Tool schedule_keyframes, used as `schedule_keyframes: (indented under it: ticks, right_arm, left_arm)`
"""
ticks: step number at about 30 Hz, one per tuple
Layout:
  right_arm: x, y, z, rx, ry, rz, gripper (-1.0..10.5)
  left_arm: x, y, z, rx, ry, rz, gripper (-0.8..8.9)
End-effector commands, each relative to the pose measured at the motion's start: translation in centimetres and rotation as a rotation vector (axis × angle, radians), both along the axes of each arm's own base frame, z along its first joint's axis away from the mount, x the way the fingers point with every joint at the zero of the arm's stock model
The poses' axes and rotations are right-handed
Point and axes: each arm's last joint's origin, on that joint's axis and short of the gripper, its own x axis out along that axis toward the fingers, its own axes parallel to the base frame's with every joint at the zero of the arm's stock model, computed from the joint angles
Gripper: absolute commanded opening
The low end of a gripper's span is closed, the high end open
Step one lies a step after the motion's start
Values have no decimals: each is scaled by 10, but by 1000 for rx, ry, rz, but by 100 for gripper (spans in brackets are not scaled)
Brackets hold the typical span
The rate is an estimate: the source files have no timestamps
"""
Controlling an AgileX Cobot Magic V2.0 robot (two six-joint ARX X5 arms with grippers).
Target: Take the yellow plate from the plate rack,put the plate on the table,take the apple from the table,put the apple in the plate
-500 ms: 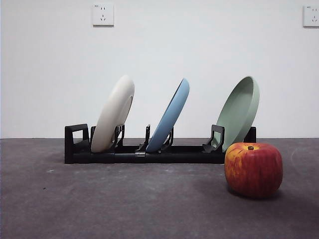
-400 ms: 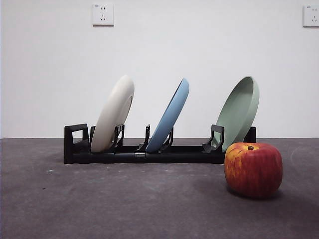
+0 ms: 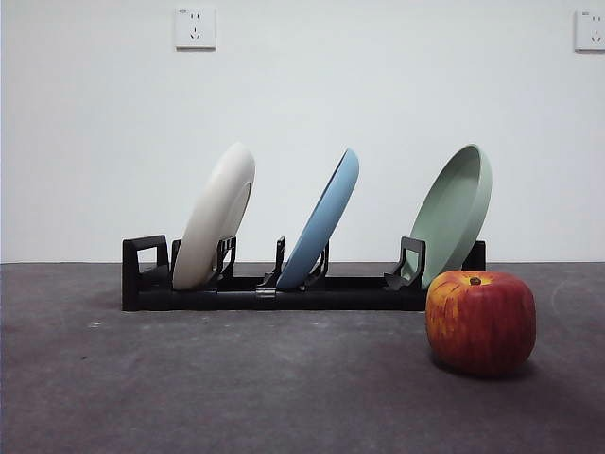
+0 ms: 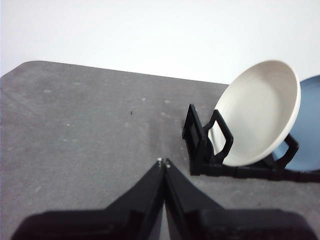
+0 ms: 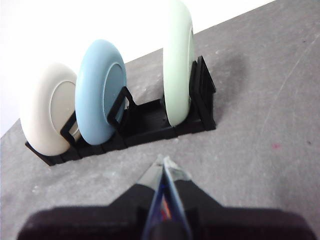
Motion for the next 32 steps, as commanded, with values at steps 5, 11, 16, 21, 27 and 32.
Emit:
schedule_keyframes:
  ticks: [5, 11, 16, 21, 27, 32]
  right_arm:
    - [24, 5, 44, -48, 25, 14, -11]
    - [49, 10, 76, -127, 87, 34, -10]
    - [67, 15, 97, -219, 167, 66, -2]
    - [85, 20, 111, -267, 244, 144, 1]
    - [105, 27, 115, -250, 284, 238, 93]
    - [110, 28, 112, -246, 304, 252, 225]
  left_arm:
    - [37, -4, 45, -34, 108, -94, -6]
    - [83, -11, 75, -69, 191, -301, -6]
    - [119, -15, 90, -105, 260, -397, -6]
    - [153, -20, 100, -137, 334, -472, -4]
    - [193, -41, 109, -103, 414, -557, 118]
    - [224, -74, 114, -84, 451, -637, 262]
